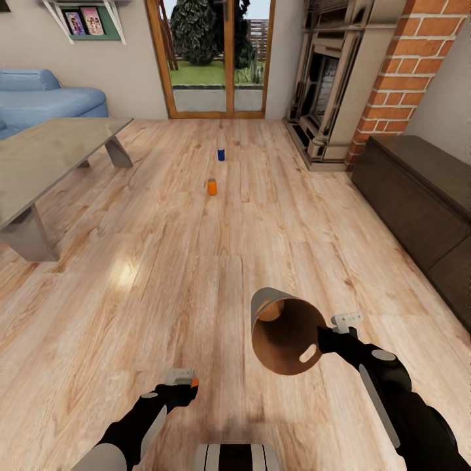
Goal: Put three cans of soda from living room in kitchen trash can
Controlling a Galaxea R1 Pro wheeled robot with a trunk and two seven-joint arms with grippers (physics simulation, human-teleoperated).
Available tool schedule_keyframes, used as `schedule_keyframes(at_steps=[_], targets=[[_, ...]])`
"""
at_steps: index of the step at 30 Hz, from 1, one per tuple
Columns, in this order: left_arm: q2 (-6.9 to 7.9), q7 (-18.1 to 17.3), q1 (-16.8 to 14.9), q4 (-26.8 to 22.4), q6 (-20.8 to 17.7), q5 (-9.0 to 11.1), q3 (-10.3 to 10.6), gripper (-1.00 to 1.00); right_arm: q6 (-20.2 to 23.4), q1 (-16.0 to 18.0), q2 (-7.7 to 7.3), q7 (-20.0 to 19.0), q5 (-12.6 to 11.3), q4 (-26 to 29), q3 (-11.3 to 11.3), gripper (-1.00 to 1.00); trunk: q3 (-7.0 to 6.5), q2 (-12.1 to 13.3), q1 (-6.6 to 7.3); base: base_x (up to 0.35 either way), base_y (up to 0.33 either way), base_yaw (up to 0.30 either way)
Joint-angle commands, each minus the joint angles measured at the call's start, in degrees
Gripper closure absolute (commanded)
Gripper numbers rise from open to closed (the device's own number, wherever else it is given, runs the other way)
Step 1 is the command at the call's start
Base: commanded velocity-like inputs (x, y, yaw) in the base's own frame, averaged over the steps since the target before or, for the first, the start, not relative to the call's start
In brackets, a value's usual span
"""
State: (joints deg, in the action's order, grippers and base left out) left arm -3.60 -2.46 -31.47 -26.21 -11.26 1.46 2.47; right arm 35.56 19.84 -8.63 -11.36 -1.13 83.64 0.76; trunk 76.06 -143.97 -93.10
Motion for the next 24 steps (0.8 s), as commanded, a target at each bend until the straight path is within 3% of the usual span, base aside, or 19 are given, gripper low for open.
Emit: schedule_keyframes(at_steps=[1, 7, 24], targets=[[0.02, 0.0, 0.0, 0.0, 0.0, 0.0, 0.0, -1.0, 0.0, 0.0, 0.01, -0.2, -0.6, 0.0, 0.0, 1.0, -0.01, 0.0, 0.01, -0.12, 0.0, 0.0], [0.07, 0.0, 0.0, 0.0, 0.1, 0.1, 0.0, -1.0, 0.0, 0.0, -0.05, -0.2, -0.5, -0.1, 1.3, 1.0, -0.01, 0.0, 0.01, -0.043, 0.0, 0.0], [0.17, -0.1, 0.1, -0.3, 0.4, 0.2, 0.0, -1.0, -0.1, 0.0, -0.07, -0.2, -0.5, -0.1, 1.5, 1.0, -0.01, 0.0, 0.01, 0.04, 0.011, 0.0]])
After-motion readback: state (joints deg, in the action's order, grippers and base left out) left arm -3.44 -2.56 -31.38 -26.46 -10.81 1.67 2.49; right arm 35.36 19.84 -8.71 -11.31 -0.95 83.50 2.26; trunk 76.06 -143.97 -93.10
